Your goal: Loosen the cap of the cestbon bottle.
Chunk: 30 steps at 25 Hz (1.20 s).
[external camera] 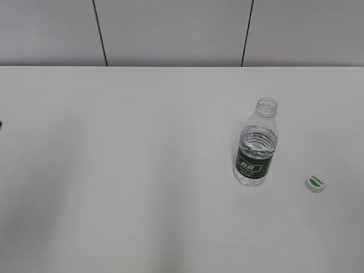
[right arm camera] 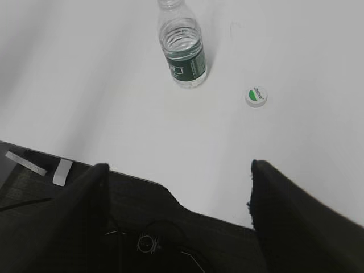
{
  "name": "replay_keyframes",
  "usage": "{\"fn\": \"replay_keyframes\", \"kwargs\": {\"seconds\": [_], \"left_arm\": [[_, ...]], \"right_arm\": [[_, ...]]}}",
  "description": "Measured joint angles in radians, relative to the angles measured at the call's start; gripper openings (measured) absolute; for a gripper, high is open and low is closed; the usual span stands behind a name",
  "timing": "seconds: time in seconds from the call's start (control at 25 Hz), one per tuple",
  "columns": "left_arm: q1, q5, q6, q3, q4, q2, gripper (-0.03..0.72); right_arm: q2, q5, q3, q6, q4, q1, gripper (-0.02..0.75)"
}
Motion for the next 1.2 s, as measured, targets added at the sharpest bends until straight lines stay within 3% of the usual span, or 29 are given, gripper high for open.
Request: {"fn": "replay_keyframes", "kwargs": {"seconds": [0.28, 0.48, 0.76, 1.2], "left_arm": [[0.0, 0.004, 0.187, 0.218, -0.105, -0.398, 0.277], [-0.001, -0.005, 0.34, 0.245, -0.228, -0.63, 0.273], [-0.001, -0.012, 0.368, 0.245, -0.251, -0.729, 0.27], [-0.001, 0.094, 0.384, 0.267, -0.293, -0.73, 0.269]], "right_arm": [[-0.081, 0.006, 0.193, -0.065, -0.002, 0.0, 0.577], [-0.203, -0.03, 0.207, -0.099, -0.018, 0.003, 0.577], [-0.252, -0.07, 0.218, -0.107, -0.174, 0.005, 0.577], [-0.252, -0.175, 0.257, -0.106, -0.191, 0.005, 0.577]]}}
